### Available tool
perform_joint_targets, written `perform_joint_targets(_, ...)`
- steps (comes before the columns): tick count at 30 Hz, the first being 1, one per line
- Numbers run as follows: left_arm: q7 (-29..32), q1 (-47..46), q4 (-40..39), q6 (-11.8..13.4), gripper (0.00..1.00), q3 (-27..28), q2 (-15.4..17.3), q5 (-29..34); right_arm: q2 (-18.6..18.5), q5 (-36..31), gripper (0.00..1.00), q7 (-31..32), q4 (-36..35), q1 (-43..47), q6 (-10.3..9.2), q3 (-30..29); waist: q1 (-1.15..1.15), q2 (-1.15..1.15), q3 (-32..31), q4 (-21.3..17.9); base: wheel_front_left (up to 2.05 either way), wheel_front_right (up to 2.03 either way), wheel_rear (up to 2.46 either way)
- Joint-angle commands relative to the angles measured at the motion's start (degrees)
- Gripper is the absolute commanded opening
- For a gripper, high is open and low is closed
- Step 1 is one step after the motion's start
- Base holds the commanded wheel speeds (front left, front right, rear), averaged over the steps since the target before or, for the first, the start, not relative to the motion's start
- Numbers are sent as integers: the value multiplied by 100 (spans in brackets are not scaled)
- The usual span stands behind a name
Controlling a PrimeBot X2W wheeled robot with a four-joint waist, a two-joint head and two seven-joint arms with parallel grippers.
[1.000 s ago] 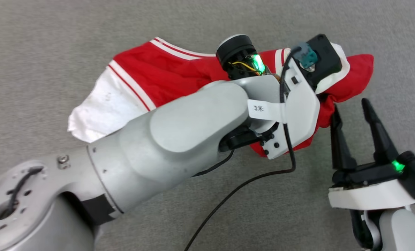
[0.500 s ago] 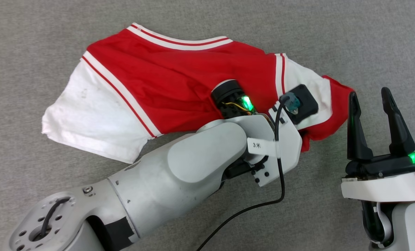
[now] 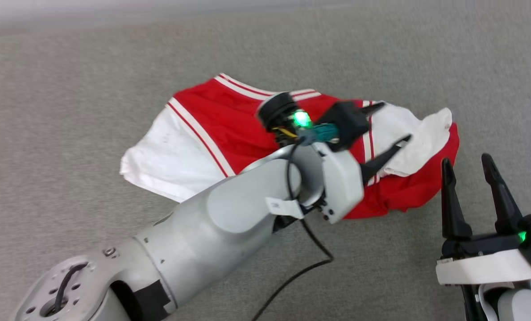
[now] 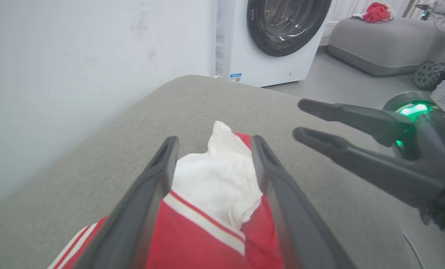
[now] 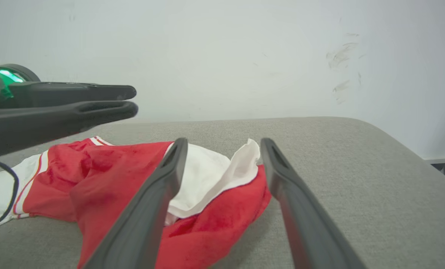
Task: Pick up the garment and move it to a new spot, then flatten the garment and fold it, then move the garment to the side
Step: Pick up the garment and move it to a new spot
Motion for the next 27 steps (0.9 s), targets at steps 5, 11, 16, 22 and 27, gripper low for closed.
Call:
perform_joint_targets(5,-397,465,121,446,100,359,270,144,9,-115,100,-8,43,321,-4,-87,0,0,-646,442,0,0,0)
perform_joint_targets(11,-441,1181,-467,1147,100,1252,757,590,9,-154,100,-8,55,559,-4,-135,0,0,-967,678,0,0,0)
perform_joint_targets(16,-437,2143,-1173,1687,100,2300,1183,1163,10,-180,100,-8,67,674,-4,-96,0,0,-1173,819,0,0,0)
perform_joint_targets(22,-438,3408,-1812,2077,100,3470,1423,1729,10,-193,100,-8,97,812,-4,-99,0,0,-1417,953,0,0,0)
perform_joint_targets(27,-438,4377,-2144,2196,100,4283,1386,2049,9,-201,100,-8,144,943,-4,-132,0,0,-1596,1037,0,0,0)
